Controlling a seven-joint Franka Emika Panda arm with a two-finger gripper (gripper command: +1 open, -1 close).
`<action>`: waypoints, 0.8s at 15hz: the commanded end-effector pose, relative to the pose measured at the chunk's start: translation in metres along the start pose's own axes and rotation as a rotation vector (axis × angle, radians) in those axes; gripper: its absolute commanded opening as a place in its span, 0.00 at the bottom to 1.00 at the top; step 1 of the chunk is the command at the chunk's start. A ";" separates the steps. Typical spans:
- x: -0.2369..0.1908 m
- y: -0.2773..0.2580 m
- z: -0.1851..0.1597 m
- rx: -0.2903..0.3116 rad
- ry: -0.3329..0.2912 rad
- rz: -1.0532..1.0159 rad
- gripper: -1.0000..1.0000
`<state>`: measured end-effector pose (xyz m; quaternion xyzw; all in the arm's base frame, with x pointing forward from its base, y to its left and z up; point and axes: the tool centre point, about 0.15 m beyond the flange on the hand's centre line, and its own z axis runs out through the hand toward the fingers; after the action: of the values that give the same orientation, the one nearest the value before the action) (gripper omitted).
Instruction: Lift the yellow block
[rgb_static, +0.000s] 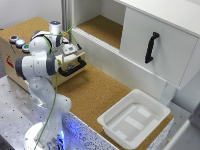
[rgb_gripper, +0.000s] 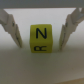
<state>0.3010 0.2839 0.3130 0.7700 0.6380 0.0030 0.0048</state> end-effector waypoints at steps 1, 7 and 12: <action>-0.014 -0.009 0.005 -0.058 0.033 0.027 0.00; 0.008 0.007 -0.057 -0.123 -0.069 -0.041 0.00; 0.056 0.028 -0.143 -0.238 -0.073 -0.159 0.00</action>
<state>0.3221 0.2974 0.3787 0.7411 0.6658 0.0649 0.0575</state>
